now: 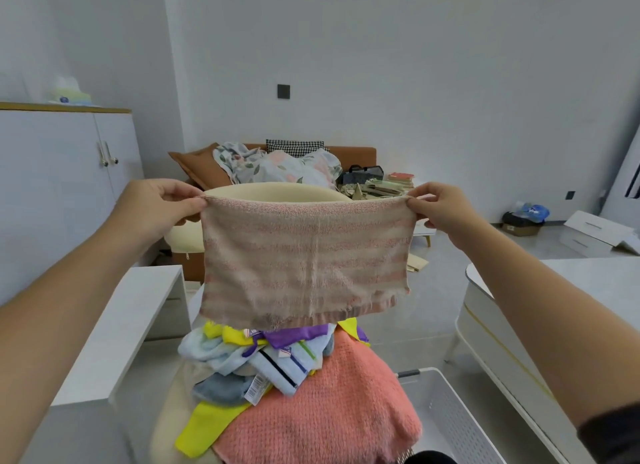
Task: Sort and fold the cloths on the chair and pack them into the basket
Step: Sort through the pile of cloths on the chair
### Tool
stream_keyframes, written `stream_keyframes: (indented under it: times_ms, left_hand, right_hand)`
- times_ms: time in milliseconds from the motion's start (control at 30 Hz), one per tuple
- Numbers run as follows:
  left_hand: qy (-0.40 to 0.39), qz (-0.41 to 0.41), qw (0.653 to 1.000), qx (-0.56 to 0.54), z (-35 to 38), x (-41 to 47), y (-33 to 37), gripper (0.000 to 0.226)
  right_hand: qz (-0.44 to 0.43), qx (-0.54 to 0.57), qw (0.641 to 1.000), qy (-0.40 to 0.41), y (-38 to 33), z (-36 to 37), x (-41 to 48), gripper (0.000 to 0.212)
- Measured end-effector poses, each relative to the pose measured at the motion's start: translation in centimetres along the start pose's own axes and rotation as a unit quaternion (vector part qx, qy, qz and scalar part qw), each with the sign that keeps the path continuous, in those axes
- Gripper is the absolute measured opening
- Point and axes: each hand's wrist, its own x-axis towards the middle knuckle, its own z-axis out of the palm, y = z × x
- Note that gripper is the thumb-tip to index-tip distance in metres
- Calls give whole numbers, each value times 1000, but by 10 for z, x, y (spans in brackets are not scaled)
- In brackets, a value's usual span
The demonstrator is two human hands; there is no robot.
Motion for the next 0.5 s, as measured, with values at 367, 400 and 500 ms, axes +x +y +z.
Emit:
stream_keyframes:
  times_ms: [367, 400, 500]
  left_hand:
    - [63, 10, 998, 5, 10, -7, 4, 14]
    - [78, 22, 996, 22, 10, -8, 5, 12]
    - [110, 73, 987, 93, 12, -13, 9, 10]
  right_hand:
    - [39, 29, 997, -58, -9, -5, -3, 23]
    - [26, 1, 999, -47, -8, -4, -4, 20]
    - [-5, -58, 998, -28, -7, -4, -4, 8]
